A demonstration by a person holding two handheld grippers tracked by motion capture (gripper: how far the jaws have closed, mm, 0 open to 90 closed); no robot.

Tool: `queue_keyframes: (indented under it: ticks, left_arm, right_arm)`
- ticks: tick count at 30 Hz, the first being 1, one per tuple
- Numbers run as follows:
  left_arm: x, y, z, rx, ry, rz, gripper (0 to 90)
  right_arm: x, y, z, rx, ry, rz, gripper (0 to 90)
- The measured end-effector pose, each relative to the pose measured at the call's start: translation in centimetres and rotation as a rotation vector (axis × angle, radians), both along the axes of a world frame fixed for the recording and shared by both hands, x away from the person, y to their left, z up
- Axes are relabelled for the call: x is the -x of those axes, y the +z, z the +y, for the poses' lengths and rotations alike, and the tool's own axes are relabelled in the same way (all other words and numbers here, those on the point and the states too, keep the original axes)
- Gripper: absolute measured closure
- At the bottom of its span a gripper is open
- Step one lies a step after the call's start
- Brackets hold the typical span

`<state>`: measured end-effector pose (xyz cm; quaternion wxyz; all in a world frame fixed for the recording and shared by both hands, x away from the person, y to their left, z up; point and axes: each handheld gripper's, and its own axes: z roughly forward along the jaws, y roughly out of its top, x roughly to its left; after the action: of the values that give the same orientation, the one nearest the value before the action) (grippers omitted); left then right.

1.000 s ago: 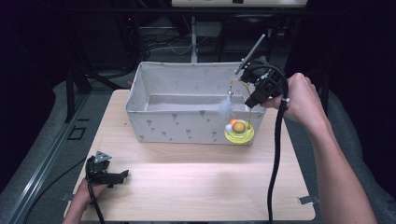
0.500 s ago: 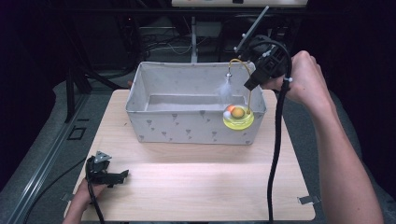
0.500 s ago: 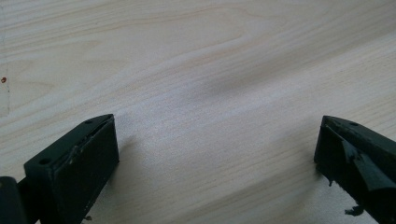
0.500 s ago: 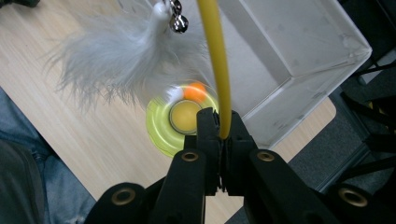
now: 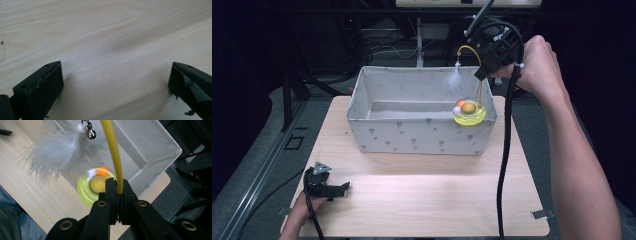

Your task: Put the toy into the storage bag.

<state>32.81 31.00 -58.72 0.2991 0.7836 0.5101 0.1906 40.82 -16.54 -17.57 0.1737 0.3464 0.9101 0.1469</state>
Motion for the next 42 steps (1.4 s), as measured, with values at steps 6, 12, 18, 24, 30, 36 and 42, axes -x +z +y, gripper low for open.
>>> queue_keyframes:
  ticks: [6, 12, 18, 24, 30, 36, 42]
  left_arm:
    - [0.0, 0.0, 0.0, 0.0, 0.0, -0.001, 0.0]
    - [0.0, 0.0, 0.0, 0.001, 0.0, -0.001, 0.0]
    - [0.0, 0.0, 0.0, 0.001, -0.001, -0.001, 0.0]
    - [0.0, 0.0, 0.0, 0.001, -0.001, -0.001, 0.0]
    - [0.0, 0.0, 0.0, 0.001, -0.001, -0.001, 0.0]
    - [0.0, 0.0, 0.0, 0.0, -0.001, -0.001, 0.0]
    - [0.0, 0.0, 0.0, 0.001, -0.001, -0.002, 0.0]
  right_arm:
    - [-1.1, -0.1, -0.2, 0.0, -0.023, -0.002, 88.2]
    - [-2.1, -0.2, -0.5, -0.007, -0.048, -0.011, 88.2]
    - [-3.1, -0.1, -0.9, -0.023, -0.083, -0.017, 88.2]
    - [-4.5, -0.7, -1.2, -0.031, -0.115, -0.015, 88.2]
    - [-5.8, -1.7, -1.7, -0.032, -0.144, -0.01, 88.2]
    - [-7.1, -3.3, -2.6, -0.051, -0.171, -0.003, 88.2]
    - [-8.1, -4.7, -2.8, -0.041, -0.186, 0.005, 88.2]
